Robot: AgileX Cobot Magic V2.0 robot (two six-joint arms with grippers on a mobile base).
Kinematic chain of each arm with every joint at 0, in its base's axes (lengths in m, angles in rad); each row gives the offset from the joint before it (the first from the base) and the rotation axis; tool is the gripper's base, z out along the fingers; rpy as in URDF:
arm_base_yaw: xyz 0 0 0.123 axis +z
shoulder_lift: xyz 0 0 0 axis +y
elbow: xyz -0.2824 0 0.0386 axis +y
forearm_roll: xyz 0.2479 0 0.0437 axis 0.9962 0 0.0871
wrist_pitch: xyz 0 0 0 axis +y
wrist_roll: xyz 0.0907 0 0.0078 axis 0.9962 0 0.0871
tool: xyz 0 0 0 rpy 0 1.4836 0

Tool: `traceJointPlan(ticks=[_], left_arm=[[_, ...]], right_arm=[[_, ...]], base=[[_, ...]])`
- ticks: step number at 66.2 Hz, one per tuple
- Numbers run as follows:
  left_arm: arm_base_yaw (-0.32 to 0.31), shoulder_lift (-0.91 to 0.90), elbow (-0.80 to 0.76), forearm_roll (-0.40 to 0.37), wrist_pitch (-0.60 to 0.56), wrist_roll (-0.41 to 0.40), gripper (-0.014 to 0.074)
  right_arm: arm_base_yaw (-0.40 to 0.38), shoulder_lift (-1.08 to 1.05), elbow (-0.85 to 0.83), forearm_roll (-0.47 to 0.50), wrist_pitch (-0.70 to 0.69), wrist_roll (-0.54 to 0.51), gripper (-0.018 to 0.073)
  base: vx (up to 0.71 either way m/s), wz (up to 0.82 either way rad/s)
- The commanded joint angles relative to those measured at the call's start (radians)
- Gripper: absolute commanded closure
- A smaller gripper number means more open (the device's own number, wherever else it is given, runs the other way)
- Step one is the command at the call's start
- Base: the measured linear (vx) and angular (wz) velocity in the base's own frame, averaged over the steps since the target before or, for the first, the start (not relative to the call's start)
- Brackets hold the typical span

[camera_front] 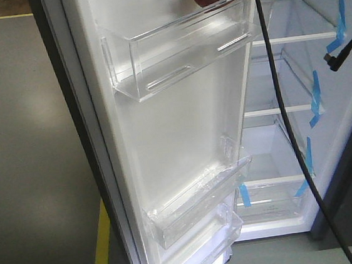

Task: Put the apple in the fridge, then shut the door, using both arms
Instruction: 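Lower the apple into the top door bin, open and withdraw right gripper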

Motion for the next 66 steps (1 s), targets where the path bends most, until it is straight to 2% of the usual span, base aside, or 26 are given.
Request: traceJointPlan(ticks=[1,10,26,48,66], left_arm=[[-0.009,-0.014,-0.017,-0.001,-0.076,-0.011,0.0603],[-0.009,-0.014,-0.017,-0.001,-0.076,-0.011,0.0603],[-0.009,-0.014,-0.017,-0.001,-0.076,-0.011,0.0603],[-0.009,-0.014,-0.017,-0.001,-0.076,-0.011,0.0603],[-0.009,-0.014,-0.017,-0.001,-0.076,-0.011,0.0603]], right_arm=[[-0.001,-0.031,-0.028,0.011,-0.079,-0.001,-0.0058],[-0.001,-0.045,-0.028,0.011,-0.078,-0.001,-0.0143],[0.0,-0.156,0.029,0.015,-0.063,0.044,-0.0123],[0.0,-0.465,0.44,0.054,-0.191,-0.008,-0.0097],[0.0,-0.726,0.775,0.085,-0.212,-0.005,-0.0088]], base=[[0.0,0.0],[0.0,0.0],[0.0,0.0],[0.0,0.0],[0.0,0.0]])
